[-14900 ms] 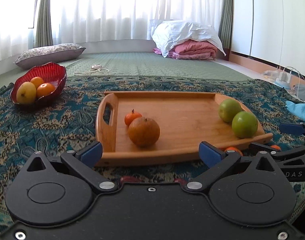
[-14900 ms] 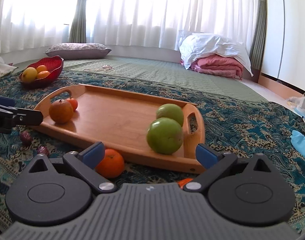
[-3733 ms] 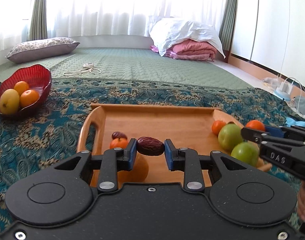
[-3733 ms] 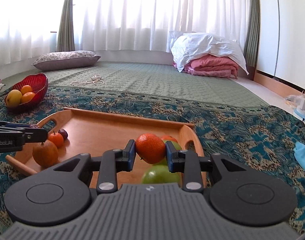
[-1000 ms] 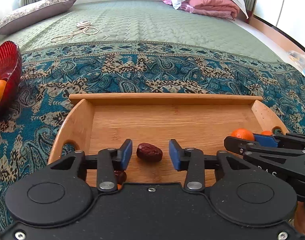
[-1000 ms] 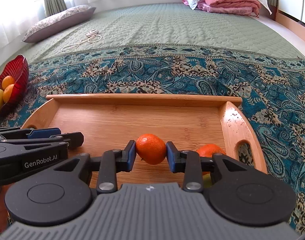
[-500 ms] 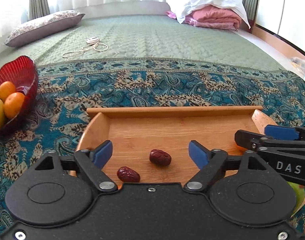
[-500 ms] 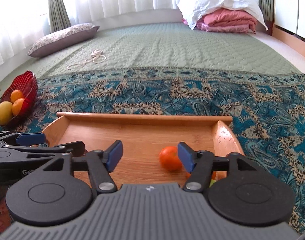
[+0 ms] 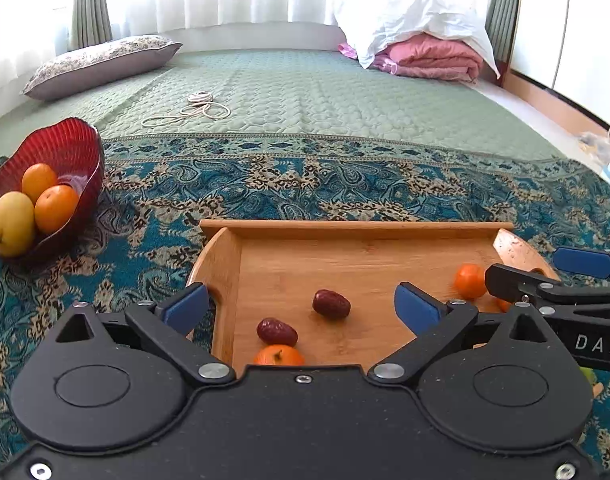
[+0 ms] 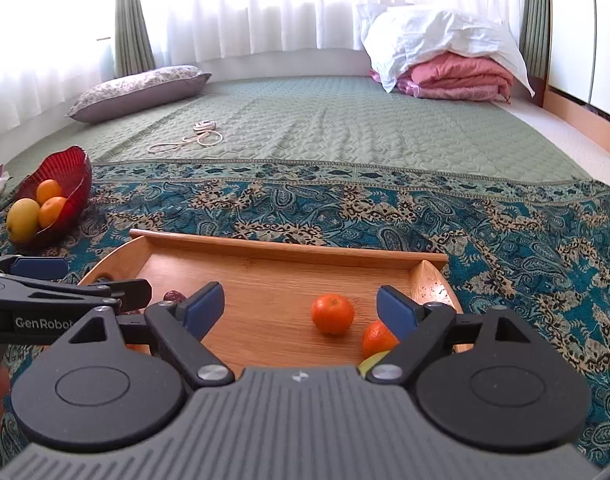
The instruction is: Organize fruits
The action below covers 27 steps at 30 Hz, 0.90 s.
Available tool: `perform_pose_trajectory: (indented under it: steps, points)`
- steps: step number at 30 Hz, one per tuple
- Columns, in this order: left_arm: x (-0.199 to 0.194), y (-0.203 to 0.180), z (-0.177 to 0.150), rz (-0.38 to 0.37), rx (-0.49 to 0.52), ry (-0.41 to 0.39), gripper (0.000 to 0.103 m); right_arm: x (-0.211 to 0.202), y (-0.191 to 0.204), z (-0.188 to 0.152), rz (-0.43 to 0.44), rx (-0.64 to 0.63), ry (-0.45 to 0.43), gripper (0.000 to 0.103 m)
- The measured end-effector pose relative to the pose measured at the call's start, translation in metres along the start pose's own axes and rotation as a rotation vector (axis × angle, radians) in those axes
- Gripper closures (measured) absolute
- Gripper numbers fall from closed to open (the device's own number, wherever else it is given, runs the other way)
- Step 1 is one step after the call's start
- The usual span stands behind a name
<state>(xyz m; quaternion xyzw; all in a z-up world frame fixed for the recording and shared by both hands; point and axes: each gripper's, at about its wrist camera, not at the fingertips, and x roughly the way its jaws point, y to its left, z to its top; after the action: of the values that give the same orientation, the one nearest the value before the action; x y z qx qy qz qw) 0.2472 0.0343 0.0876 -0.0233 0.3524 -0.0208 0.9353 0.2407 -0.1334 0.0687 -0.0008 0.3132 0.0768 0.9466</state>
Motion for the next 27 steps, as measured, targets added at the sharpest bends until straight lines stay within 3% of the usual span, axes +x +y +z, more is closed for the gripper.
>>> perform_pose_trajectory:
  steps: [5,15,27]
  points:
    - [-0.015,0.005,-0.008,-0.008,-0.022,-0.016,0.002,-0.014,0.005,-0.007,0.004,-0.021,-0.028,0.009]
    - [-0.059,0.003,-0.05,0.026,-0.008,-0.122,0.0,-0.049,0.009,-0.031,-0.005,-0.036,-0.113,0.002]
    - [-0.094,-0.003,-0.111,0.046,0.025,-0.153,0.0,-0.084,0.017,-0.087,-0.041,-0.045,-0.185,0.0]
